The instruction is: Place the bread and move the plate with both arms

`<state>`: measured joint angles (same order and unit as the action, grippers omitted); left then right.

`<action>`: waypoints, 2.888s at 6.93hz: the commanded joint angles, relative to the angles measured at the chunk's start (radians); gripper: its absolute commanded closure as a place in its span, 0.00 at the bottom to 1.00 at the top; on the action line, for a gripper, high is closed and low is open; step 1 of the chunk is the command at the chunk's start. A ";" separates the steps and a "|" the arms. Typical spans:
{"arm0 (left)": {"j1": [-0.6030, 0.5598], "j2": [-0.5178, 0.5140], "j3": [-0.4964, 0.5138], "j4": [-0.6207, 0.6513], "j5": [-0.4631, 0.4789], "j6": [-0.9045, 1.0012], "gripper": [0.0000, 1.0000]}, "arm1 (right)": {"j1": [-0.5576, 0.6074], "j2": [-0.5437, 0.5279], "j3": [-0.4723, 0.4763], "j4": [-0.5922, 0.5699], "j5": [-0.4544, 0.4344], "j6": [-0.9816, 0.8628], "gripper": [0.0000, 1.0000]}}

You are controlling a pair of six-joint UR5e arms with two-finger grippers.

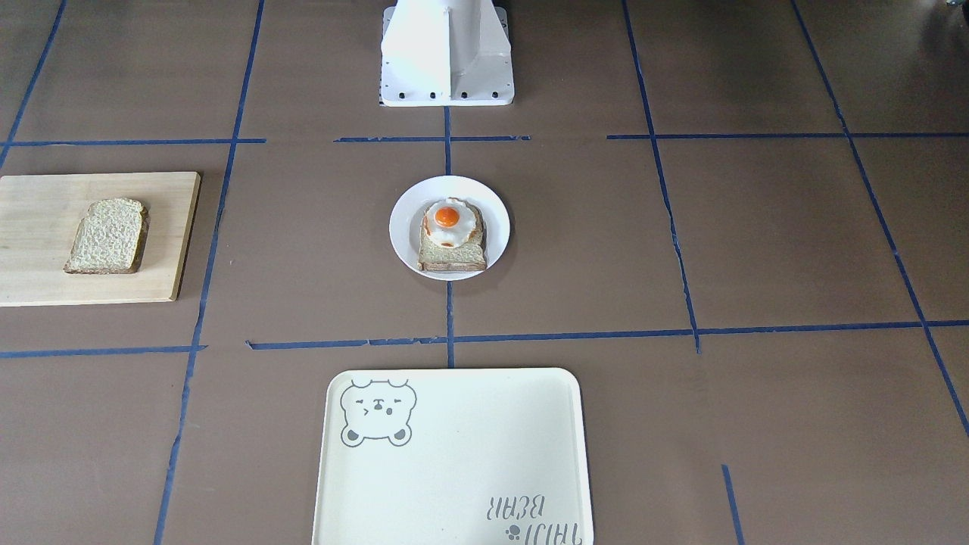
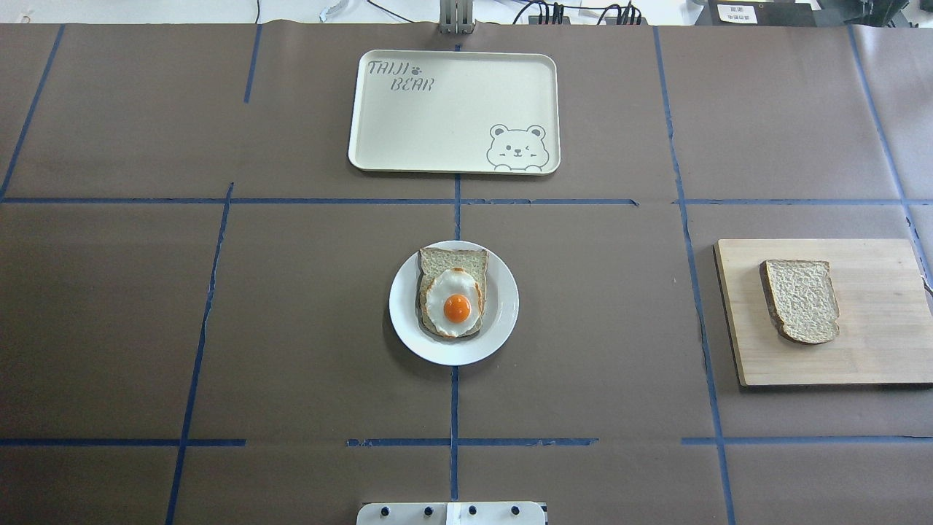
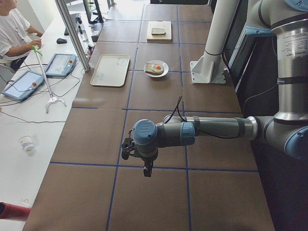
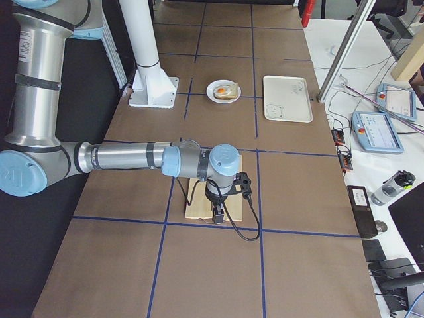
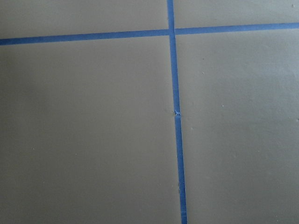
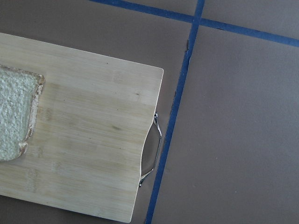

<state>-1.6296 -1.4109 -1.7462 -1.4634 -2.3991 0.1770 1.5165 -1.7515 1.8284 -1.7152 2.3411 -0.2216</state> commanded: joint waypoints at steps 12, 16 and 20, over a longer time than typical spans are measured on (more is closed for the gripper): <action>0.014 0.069 0.001 -0.272 -0.114 -0.215 0.00 | -0.433 0.006 -0.210 0.871 -0.009 1.019 0.09; 0.014 0.070 -0.003 -0.273 -0.112 -0.211 0.00 | -0.521 0.055 -0.235 0.887 -0.072 1.062 0.13; 0.014 0.070 -0.004 -0.273 -0.114 -0.208 0.00 | -0.526 0.055 -0.233 0.887 -0.078 1.090 0.87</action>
<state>-1.6153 -1.3407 -1.7502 -1.7364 -2.5126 -0.0309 0.9916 -1.6966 1.5920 -0.8277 2.2642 0.8583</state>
